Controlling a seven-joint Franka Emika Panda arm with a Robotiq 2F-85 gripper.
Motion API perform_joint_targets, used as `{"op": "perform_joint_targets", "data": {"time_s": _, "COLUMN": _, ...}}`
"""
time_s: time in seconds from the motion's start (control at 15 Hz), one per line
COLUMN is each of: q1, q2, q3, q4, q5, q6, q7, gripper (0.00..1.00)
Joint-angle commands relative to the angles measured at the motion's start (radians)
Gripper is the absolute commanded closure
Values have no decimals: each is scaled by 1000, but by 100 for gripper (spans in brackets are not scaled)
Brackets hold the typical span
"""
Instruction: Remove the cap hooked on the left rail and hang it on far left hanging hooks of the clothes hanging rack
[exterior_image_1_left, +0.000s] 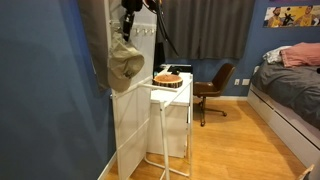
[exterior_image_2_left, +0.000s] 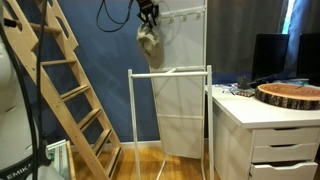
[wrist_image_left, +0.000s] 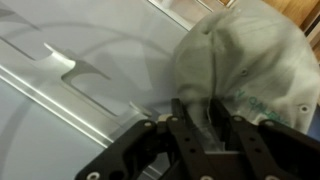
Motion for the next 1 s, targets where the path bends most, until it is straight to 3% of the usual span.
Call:
{"op": "perform_joint_targets", "data": {"time_s": 0.0, "q1": -12, "q2": 16, "q3": 16, "q4": 50, "q5": -26, "q6": -12, "q7": 38, "gripper": 34}}
{"op": "perform_joint_targets", "data": {"time_s": 0.2, "q1": -12, "q2": 16, "q3": 19, "q4": 62, "q5": -27, "q6": -23, "q7": 49, "gripper": 14}}
{"op": "perform_joint_targets", "data": {"time_s": 0.4, "q1": -11, "q2": 20, "q3": 28, "q4": 65, "q5": -26, "q6": -28, "q7": 64, "gripper": 6}}
{"op": "perform_joint_targets", "data": {"time_s": 0.53, "q1": -10, "q2": 20, "q3": 32, "q4": 68, "q5": -32, "q6": -36, "q7": 77, "gripper": 5}}
{"op": "perform_joint_targets", "data": {"time_s": 0.93, "q1": -9, "q2": 15, "q3": 31, "q4": 74, "q5": -53, "q6": -51, "q7": 106, "gripper": 21}}
